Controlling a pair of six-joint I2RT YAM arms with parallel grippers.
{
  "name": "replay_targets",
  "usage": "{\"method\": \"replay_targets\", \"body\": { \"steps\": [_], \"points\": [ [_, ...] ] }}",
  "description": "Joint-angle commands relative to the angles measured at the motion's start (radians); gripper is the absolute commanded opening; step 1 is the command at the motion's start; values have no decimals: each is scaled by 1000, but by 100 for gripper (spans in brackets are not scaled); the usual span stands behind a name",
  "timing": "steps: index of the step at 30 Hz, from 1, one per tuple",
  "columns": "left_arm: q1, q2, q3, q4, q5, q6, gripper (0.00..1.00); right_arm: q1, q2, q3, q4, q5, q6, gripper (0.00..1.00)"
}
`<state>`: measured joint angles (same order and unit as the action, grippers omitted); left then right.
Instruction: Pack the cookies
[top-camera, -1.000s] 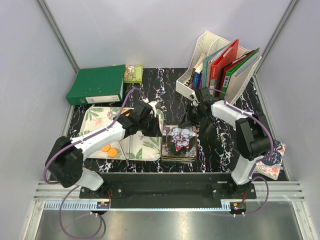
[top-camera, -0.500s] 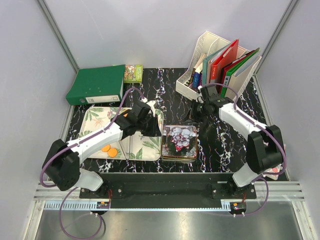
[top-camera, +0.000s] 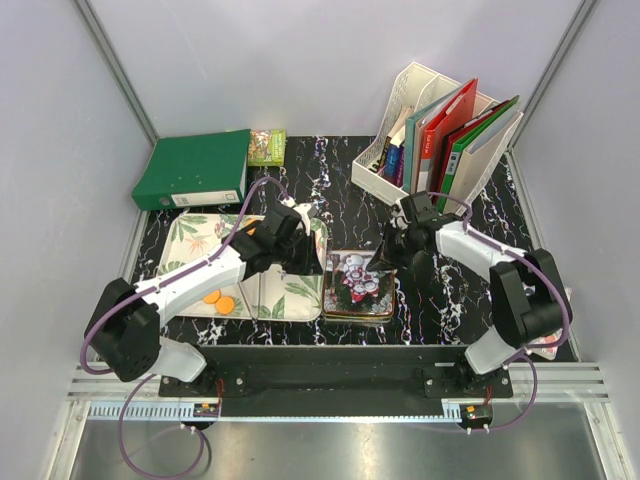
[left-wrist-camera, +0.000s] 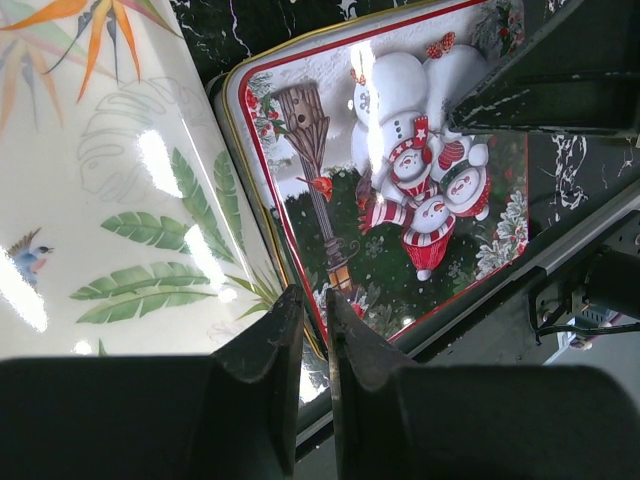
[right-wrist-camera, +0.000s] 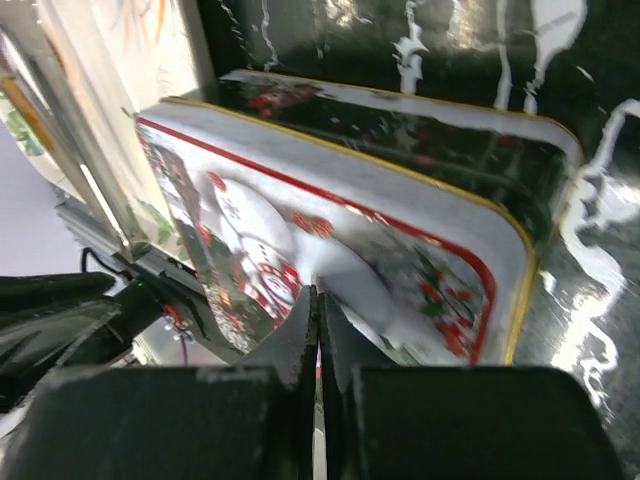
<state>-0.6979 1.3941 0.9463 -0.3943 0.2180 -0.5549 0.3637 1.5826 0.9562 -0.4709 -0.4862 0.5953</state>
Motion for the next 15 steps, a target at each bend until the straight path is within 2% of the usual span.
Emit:
{"method": "replay_targets", "body": {
  "steps": [1,8,15],
  "points": [
    [0,-14,3,34,23,-4,19,-2,94,39,49,54,-8,0],
    [1,-41,-17,23,14,-10,19,-8,188,87,54,57,-11,0],
    [0,-66,-23,23,-11,-5,22,-12,113,95,52,66,-9,0]
  ]
}}
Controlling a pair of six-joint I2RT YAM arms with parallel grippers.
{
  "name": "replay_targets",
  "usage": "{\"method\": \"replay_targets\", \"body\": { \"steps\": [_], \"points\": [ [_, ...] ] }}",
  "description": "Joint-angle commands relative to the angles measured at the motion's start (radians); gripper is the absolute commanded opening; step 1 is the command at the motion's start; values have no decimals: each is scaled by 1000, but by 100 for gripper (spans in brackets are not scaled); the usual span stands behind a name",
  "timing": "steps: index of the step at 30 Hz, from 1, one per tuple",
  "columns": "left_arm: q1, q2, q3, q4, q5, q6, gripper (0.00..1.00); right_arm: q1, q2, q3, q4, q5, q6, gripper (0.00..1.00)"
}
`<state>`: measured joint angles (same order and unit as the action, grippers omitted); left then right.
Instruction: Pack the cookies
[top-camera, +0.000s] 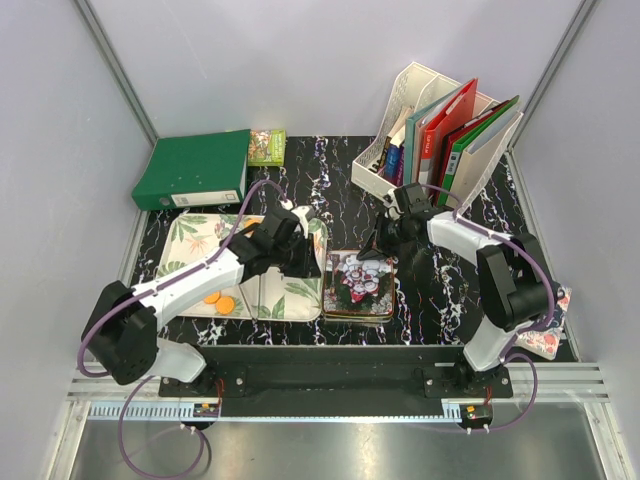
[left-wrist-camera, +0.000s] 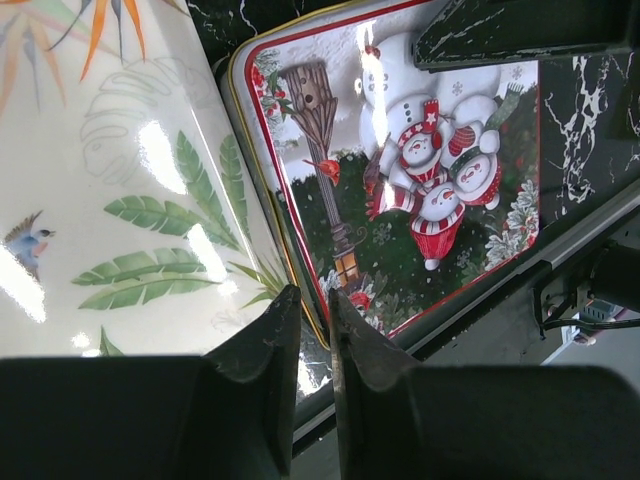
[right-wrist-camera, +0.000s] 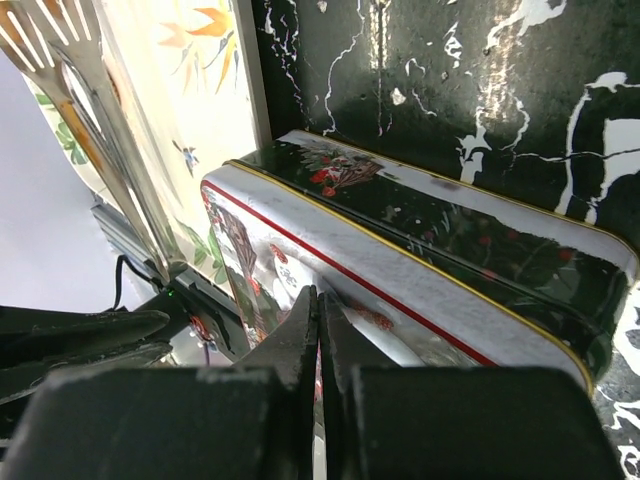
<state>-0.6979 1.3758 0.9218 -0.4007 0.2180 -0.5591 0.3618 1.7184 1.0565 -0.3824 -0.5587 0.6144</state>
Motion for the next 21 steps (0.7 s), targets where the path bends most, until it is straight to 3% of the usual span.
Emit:
{"method": "replay_targets", "body": {
  "steps": [1,6,14,19,21],
  "points": [
    [0,-53,3,31,-14,4,24,-11,-43,0,-39,146,-21,0],
    [0,-75,22,30,-57,8,38,-11,-161,88,-71,157,13,0],
    [1,-113,29,17,-124,11,47,-11,-289,204,-156,232,-10,1],
    [3,-127,31,-21,-199,25,48,-11,-454,154,-177,413,-113,16],
    [5,-133,31,-36,-242,31,48,-11,-529,111,-187,544,-165,30]
  ]
}}
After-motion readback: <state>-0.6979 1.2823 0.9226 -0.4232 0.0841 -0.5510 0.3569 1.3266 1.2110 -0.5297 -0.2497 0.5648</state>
